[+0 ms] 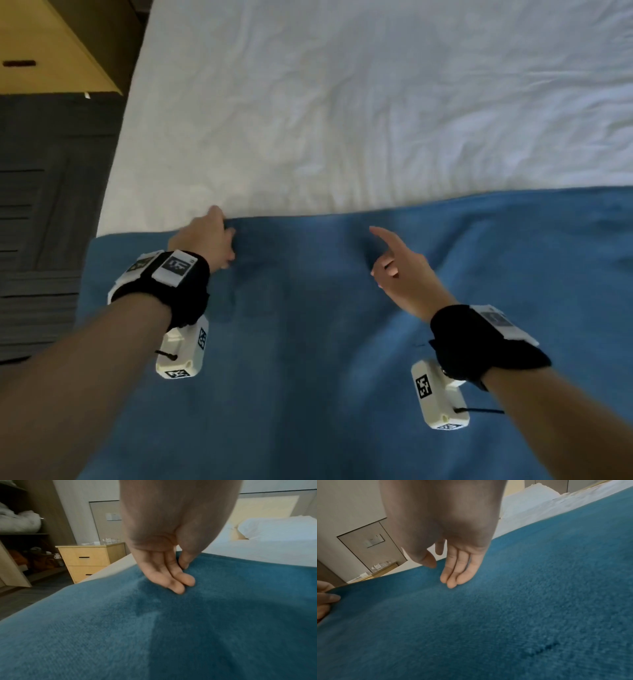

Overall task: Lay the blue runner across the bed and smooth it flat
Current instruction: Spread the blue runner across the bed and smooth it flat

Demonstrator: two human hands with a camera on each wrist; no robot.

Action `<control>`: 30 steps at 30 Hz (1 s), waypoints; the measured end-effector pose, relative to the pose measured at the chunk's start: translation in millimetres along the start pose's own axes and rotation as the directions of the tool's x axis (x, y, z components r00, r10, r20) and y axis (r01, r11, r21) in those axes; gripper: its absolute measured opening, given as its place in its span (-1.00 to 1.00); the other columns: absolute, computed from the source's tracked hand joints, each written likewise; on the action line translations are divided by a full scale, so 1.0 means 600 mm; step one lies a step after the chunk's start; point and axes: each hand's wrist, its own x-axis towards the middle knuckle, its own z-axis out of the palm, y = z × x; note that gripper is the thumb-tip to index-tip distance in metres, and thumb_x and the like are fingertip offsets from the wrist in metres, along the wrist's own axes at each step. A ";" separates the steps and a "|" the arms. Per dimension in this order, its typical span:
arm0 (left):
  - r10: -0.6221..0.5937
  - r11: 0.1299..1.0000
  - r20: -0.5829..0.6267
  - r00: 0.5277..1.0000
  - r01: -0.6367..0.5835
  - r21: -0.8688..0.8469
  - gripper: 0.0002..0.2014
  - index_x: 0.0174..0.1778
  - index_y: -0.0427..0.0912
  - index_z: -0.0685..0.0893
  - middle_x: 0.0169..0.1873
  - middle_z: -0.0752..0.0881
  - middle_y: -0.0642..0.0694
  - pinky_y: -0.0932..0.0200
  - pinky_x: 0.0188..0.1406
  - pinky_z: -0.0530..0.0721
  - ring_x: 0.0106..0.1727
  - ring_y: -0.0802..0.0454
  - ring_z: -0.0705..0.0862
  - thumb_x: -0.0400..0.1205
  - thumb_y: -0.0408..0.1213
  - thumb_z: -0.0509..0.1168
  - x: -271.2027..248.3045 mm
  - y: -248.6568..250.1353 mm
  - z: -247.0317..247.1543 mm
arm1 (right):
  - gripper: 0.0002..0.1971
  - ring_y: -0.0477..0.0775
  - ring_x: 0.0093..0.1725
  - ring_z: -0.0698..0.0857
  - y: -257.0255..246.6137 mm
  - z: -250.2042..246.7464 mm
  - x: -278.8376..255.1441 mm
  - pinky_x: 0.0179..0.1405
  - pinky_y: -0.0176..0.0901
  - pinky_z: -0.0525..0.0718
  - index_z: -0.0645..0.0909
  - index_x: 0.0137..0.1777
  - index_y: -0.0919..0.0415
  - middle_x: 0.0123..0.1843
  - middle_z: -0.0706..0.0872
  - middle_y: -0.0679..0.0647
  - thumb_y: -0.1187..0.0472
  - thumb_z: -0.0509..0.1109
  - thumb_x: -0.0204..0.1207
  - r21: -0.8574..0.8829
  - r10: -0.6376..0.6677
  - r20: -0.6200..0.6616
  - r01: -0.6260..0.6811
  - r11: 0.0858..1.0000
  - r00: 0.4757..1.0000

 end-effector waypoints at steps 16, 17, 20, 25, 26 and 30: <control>0.075 0.987 0.015 0.997 -0.076 0.138 -0.32 0.61 0.08 0.15 0.66 0.04 -0.06 -0.33 0.52 0.20 0.66 -0.12 0.00 0.58 -0.17 0.26 -0.053 -0.046 0.052 | -0.44 0.07 0.66 0.08 -0.011 0.028 -0.010 0.54 0.15 0.20 0.32 0.53 -0.11 0.66 0.20 0.00 0.13 0.32 0.52 -0.346 -0.039 0.140 0.086 0.934 0.989; 0.065 0.990 0.016 0.998 -0.066 0.128 -0.33 0.61 0.08 0.15 0.66 0.03 -0.06 -0.31 0.53 0.21 0.66 -0.13 0.02 0.58 -0.17 0.26 -0.073 -0.058 0.057 | -0.47 0.05 0.62 0.17 -0.014 0.035 -0.025 0.51 0.06 0.26 0.38 0.49 -0.08 0.61 0.29 0.01 0.18 0.32 0.52 -0.304 -0.085 0.119 0.118 0.945 0.989; -0.004 0.999 0.012 1.000 0.003 0.049 -0.34 0.61 0.07 0.17 0.66 0.07 -0.05 -0.29 0.54 0.25 0.63 -0.16 0.10 0.59 -0.20 0.25 -0.142 -0.109 0.070 | -0.61 -0.08 0.34 0.49 -0.025 0.066 -0.080 0.30 -0.28 0.42 0.54 0.32 -0.01 0.31 0.52 -0.10 0.29 0.32 0.50 -0.130 -0.209 0.082 0.218 0.967 0.975; -0.178 0.983 0.008 0.984 0.178 -0.033 -0.35 0.58 -0.05 0.28 0.62 0.18 -0.11 -0.25 0.51 0.32 0.58 -0.20 0.24 0.55 -0.30 0.31 -0.281 -0.220 0.092 | -0.74 -0.12 -0.24 0.68 -0.048 0.121 -0.177 -0.20 -0.40 0.62 0.61 0.07 -0.02 -0.19 0.71 -0.05 0.35 0.30 0.51 0.093 -0.145 0.249 0.125 0.988 0.958; -0.206 0.977 0.009 0.979 0.206 -0.050 -0.36 0.56 -0.10 0.31 0.60 0.22 -0.15 -0.25 0.50 0.33 0.57 -0.21 0.27 0.54 -0.33 0.32 -0.313 -0.241 0.097 | -0.75 -0.12 -0.25 0.70 -0.051 0.131 -0.196 -0.20 -0.39 0.64 0.62 0.05 -0.03 -0.22 0.72 -0.05 0.33 0.29 0.51 0.097 -0.131 0.298 0.107 0.990 0.946; -0.271 0.936 -0.048 0.961 0.251 -0.247 -0.50 0.38 -0.29 0.52 0.38 0.51 -0.33 -0.16 0.36 0.50 0.36 -0.31 0.53 0.49 -0.53 0.33 -0.438 -0.313 0.116 | -0.74 -0.16 -0.28 0.73 -0.067 0.170 -0.265 -0.15 -0.34 0.67 0.61 -0.02 -0.09 -0.23 0.75 -0.01 0.33 0.27 0.50 0.107 -0.103 0.430 0.063 0.992 0.897</control>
